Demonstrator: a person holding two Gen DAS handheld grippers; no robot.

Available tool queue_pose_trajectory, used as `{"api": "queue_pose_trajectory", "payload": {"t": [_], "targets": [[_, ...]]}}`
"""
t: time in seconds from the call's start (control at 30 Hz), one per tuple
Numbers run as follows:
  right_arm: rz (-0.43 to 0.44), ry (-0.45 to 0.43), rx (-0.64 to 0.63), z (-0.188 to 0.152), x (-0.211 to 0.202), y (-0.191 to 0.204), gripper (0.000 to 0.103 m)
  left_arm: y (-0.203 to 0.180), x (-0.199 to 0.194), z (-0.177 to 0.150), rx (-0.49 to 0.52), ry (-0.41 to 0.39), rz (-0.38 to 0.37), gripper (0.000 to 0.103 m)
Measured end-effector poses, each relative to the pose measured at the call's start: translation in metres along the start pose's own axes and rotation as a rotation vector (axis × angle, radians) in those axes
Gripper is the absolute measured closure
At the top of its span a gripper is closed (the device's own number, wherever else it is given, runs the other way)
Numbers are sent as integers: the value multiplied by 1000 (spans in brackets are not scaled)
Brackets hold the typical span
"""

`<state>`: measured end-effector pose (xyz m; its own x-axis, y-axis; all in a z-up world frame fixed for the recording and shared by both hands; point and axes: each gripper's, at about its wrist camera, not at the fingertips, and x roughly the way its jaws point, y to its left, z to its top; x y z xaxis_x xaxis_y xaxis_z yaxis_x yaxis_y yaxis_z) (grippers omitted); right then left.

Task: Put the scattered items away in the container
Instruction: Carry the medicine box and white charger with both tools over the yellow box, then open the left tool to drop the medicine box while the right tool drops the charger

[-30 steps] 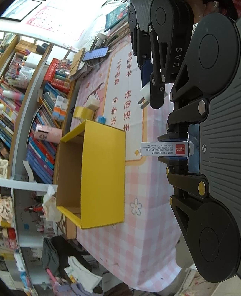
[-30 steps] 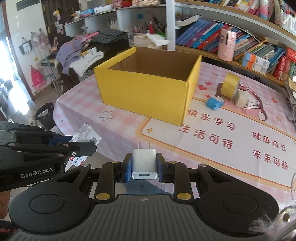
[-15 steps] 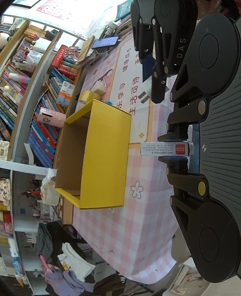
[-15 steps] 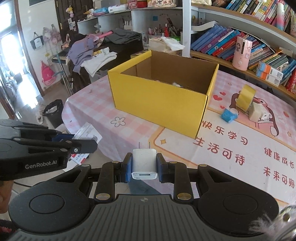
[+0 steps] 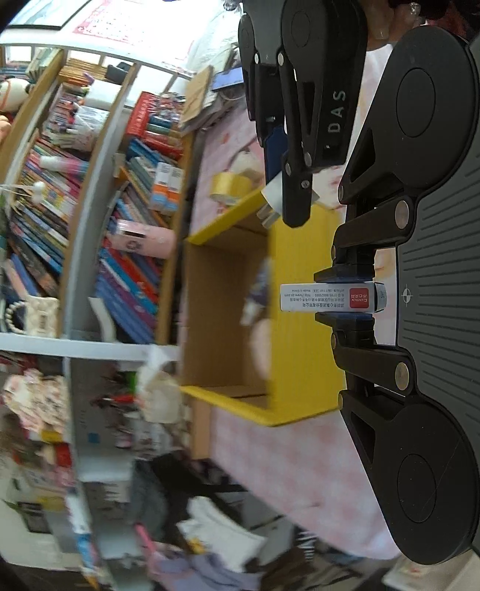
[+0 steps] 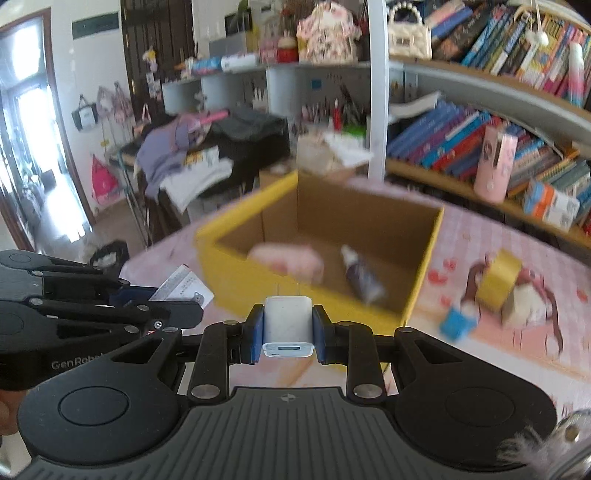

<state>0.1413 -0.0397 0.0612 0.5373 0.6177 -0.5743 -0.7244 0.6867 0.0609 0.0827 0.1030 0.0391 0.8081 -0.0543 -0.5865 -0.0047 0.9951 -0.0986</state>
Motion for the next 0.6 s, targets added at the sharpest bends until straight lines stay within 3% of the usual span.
{"api": "queue_pose_trajectory", "payload": {"t": [0.27,0.6], "targets": [[2,-23,-23,35,37,-23,78,7,39,40,46,-21,-6,90],[5,115,-98,46,117,-43,78,30,115,80,111,69,-3,90]]}}
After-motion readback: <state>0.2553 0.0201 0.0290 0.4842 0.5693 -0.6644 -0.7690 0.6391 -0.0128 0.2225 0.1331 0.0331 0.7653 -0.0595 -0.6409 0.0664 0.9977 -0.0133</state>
